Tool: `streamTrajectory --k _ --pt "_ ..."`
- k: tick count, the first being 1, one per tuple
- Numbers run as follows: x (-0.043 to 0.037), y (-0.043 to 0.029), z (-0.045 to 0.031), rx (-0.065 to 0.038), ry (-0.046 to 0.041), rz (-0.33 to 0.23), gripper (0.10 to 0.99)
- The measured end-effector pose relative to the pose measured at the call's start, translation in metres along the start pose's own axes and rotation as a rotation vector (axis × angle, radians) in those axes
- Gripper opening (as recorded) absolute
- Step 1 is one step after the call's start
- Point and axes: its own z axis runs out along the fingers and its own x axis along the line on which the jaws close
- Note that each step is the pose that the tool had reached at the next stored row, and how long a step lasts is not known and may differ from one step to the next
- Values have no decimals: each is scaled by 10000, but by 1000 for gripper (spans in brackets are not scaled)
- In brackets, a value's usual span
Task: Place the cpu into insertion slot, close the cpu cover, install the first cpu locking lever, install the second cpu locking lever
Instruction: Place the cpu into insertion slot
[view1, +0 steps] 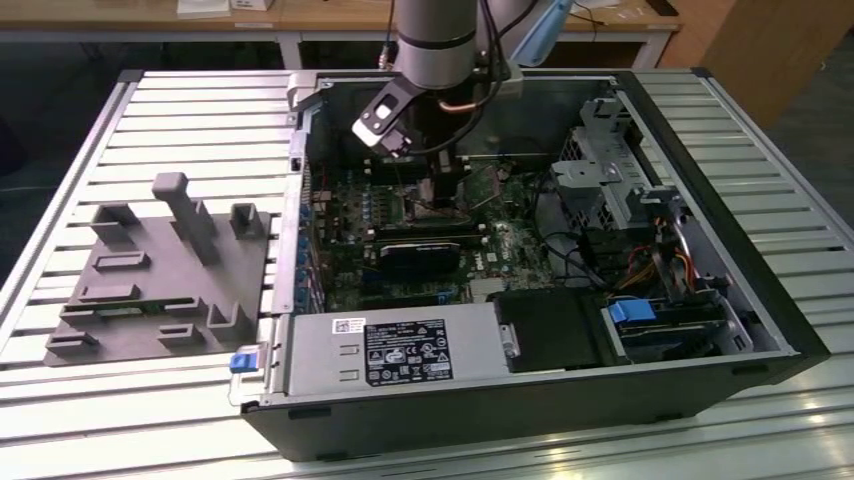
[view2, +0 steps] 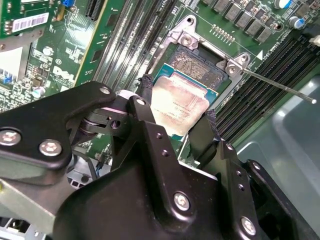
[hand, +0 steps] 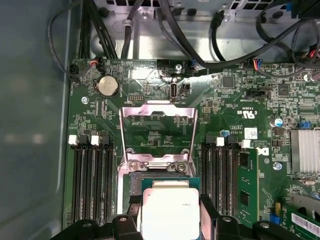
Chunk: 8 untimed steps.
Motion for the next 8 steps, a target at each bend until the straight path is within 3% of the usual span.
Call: streamTrajectory --k 8 --pt "37 -15 61 1 -4 -1 541"
